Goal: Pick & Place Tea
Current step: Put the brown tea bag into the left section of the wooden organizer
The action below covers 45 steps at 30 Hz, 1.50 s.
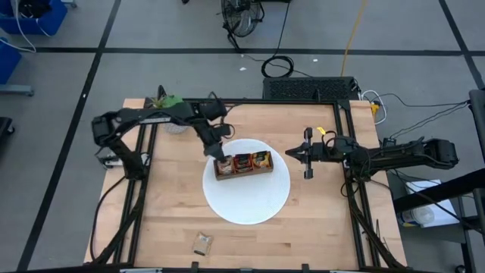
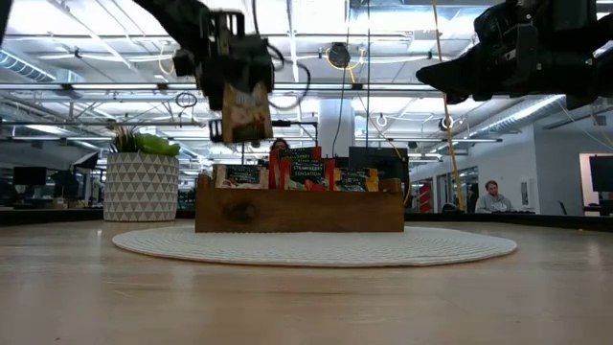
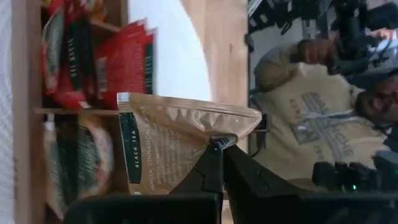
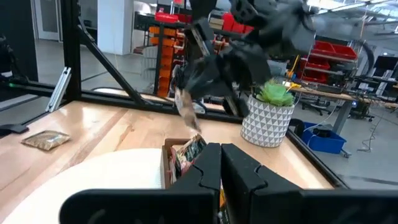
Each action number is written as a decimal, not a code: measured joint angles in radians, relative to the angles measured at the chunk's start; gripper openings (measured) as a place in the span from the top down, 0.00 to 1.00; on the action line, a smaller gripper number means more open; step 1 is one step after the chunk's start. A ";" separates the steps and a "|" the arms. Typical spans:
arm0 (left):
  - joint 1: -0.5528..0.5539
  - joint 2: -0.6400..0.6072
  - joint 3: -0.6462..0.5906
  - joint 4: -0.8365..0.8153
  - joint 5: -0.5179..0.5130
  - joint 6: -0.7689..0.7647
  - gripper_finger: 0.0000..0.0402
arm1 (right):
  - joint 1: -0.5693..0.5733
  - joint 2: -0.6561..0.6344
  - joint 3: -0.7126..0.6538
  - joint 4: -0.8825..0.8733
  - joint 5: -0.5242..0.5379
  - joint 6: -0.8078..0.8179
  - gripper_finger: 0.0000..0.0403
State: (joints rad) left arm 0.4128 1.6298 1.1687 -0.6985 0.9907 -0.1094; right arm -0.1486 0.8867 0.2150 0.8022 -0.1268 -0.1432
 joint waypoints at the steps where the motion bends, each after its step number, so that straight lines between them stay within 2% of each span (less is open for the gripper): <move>1: 0.004 0.026 0.000 -0.007 0.015 0.017 0.99 | 0.000 0.000 0.000 -0.006 0.000 -0.001 1.00; 5: 0.001 0.105 0.000 -0.067 0.108 0.087 0.99 | 0.000 0.000 -0.001 -0.037 0.000 -0.016 1.00; 11: -0.003 0.169 0.000 -0.106 0.109 0.148 0.99 | 0.000 0.000 -0.001 -0.070 0.003 -0.015 1.00; 20: -0.003 0.200 0.000 -0.102 -0.048 0.160 0.94 | 0.000 0.000 -0.001 -0.074 0.004 0.011 1.00; 31: 0.000 0.169 0.002 -0.114 -0.063 0.136 0.94 | 0.000 0.000 -0.001 -0.067 0.003 0.023 1.00; 35: 0.006 0.158 0.011 -0.119 -0.105 0.140 0.86 | 0.000 0.000 -0.001 -0.067 0.002 0.023 1.00; 43: 0.026 0.130 0.065 -0.159 -0.220 0.129 0.63 | 0.000 0.000 -0.002 -0.067 0.001 0.023 1.00; 45: 0.040 0.108 0.086 -0.195 -0.276 0.138 0.59 | 0.000 0.000 -0.002 -0.067 0.001 0.023 1.00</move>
State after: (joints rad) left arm 0.4524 1.7378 1.2548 -0.8936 0.7152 0.0282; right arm -0.1488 0.8867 0.2134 0.7357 -0.1261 -0.1199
